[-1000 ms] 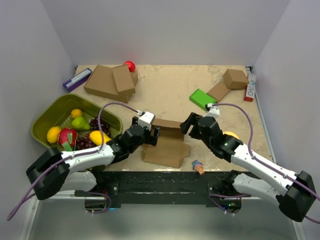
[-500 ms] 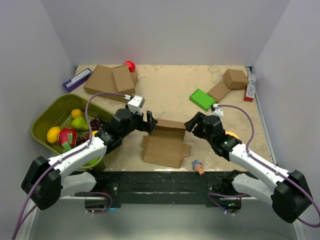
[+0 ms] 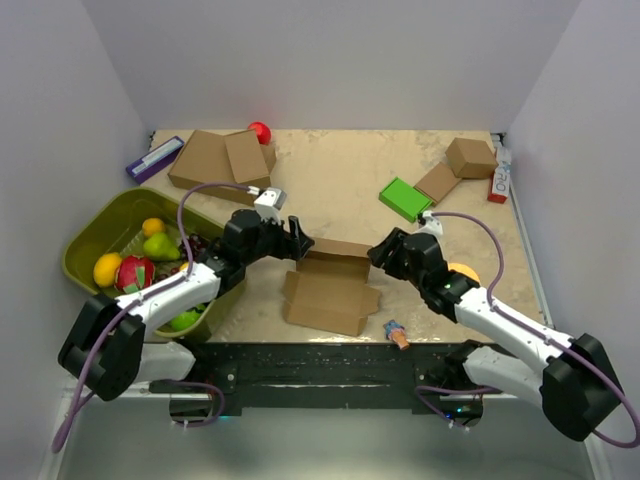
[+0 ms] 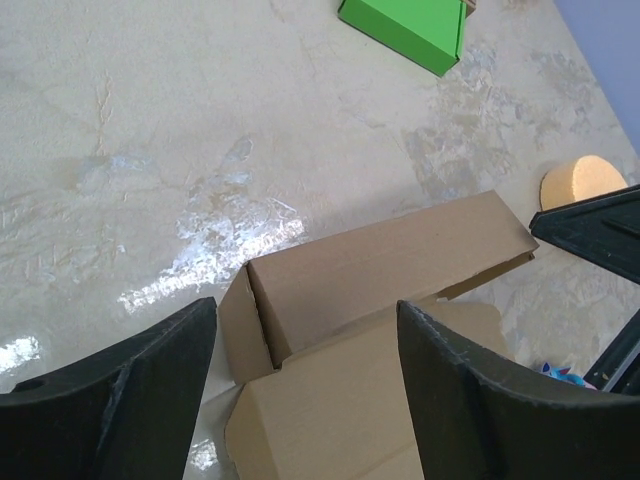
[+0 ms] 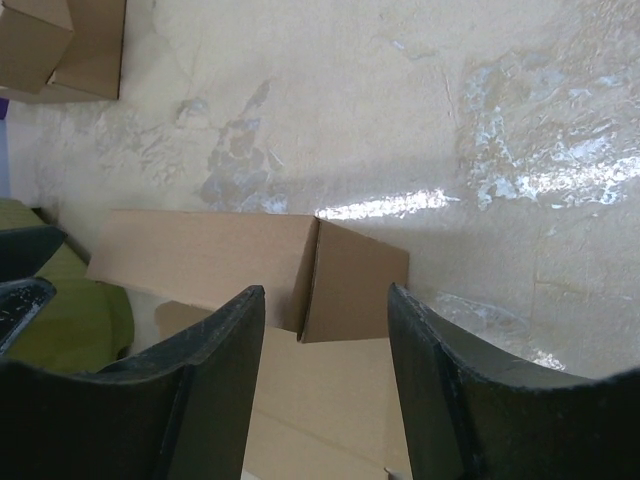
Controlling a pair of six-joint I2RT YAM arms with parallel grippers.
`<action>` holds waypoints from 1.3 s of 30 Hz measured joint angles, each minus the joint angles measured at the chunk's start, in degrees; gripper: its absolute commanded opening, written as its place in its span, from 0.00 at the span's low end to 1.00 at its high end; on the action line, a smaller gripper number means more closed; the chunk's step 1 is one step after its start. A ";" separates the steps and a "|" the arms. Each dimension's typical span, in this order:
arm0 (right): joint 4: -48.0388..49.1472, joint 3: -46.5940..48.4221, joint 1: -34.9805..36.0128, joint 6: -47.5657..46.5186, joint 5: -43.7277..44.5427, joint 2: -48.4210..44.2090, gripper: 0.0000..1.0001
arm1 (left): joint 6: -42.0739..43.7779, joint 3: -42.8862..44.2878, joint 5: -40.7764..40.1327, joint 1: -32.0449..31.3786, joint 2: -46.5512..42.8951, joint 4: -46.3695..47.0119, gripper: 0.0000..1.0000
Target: Fold the paper box
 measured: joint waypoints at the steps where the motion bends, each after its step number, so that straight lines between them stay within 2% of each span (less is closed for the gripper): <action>1: 0.20 -0.15 0.00 0.00 -0.11 0.26 0.55 | -0.37 -0.20 0.33 0.24 0.28 0.42 0.75; 18: 3.06 -2.27 0.00 0.85 -0.26 1.68 0.43 | -2.03 -4.59 0.83 1.46 2.80 3.61 0.67; 33: 4.11 -2.58 0.00 1.31 -0.22 2.01 0.43 | -5.57 -6.10 4.66 3.67 3.85 10.84 0.68; 39: 4.11 -2.58 0.00 1.31 -0.24 2.01 0.43 | -6.80 -5.55 5.99 5.25 5.57 14.14 0.62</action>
